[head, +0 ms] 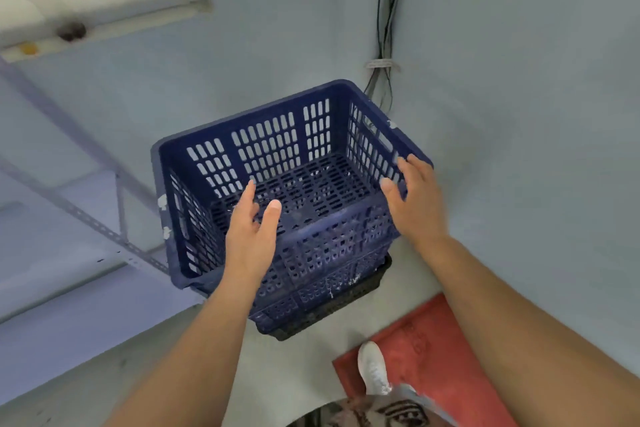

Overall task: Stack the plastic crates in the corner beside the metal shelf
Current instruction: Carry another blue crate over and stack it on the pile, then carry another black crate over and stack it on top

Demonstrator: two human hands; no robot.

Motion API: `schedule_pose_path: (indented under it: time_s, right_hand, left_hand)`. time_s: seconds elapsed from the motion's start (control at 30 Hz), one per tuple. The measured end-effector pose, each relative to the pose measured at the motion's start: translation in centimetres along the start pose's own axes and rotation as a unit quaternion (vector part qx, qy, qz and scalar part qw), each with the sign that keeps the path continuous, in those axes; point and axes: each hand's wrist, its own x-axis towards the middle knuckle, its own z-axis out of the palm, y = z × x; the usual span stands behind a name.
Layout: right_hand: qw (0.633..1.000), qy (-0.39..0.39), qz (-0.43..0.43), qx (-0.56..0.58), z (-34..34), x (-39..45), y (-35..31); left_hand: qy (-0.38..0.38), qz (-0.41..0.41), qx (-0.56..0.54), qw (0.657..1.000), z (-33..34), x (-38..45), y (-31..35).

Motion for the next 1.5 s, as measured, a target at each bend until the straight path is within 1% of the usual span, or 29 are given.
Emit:
schedule_pose_path:
  time_s: [0.17, 0.27, 0.5, 0.63, 0.83, 1.0, 1.1, 1.23, 1.3, 1.4, 1.5]
  right_hand:
    - [0.994, 0.037, 0.103, -0.028, -1.2, -8.3, 0.5]
    - [0.983, 0.069, 0.168, -0.027, -1.5, -13.1, 0.7]
    - [0.951, 0.162, 0.263, -0.023, -3.7, -23.5, 1.3]
    - [0.937, 0.195, 0.287, -0.033, -5.2, -28.5, 1.7]
    - [0.923, 0.235, 0.305, -0.007, -5.8, -35.2, 2.2]
    - [0.905, 0.290, 0.311, 0.027, -6.4, -43.5, 2.0]
    - [0.882, 0.324, 0.340, 0.029, -7.7, -49.7, 2.0]
    - [0.851, 0.354, 0.386, 0.031, -9.0, -59.5, 2.1]
    - [0.825, 0.377, 0.420, 0.030, -9.9, -64.3, 2.5]
    - [0.779, 0.421, 0.463, 0.037, -11.5, -70.8, 2.8]
    - [0.729, 0.470, 0.493, 0.058, -12.7, -75.3, 2.8]
  left_hand:
    - [-0.106, 0.030, 0.017, 0.994, -1.5, -2.9, -1.3]
    - [-0.150, 0.065, 0.027, 0.986, -2.0, -4.4, -2.1]
    - [-0.273, 0.095, 0.026, 0.957, -0.2, -9.7, -2.2]
    - [-0.323, 0.105, 0.030, 0.940, 0.2, -12.8, -2.5]
    - [-0.354, 0.119, 0.031, 0.927, 0.1, -17.4, -3.0]
    - [-0.397, 0.147, 0.041, 0.905, -0.7, -25.1, -4.4]
    - [-0.424, 0.158, 0.061, 0.890, -1.3, -30.8, -5.0]
    - [-0.475, 0.194, 0.081, 0.854, -1.2, -39.0, -6.3]
    - [-0.506, 0.202, 0.076, 0.835, -0.3, -42.9, -7.1]
    - [-0.567, 0.215, 0.072, 0.792, 1.1, -48.4, -7.8]
    - [-0.602, 0.207, 0.070, 0.768, 2.8, -52.4, -8.1]
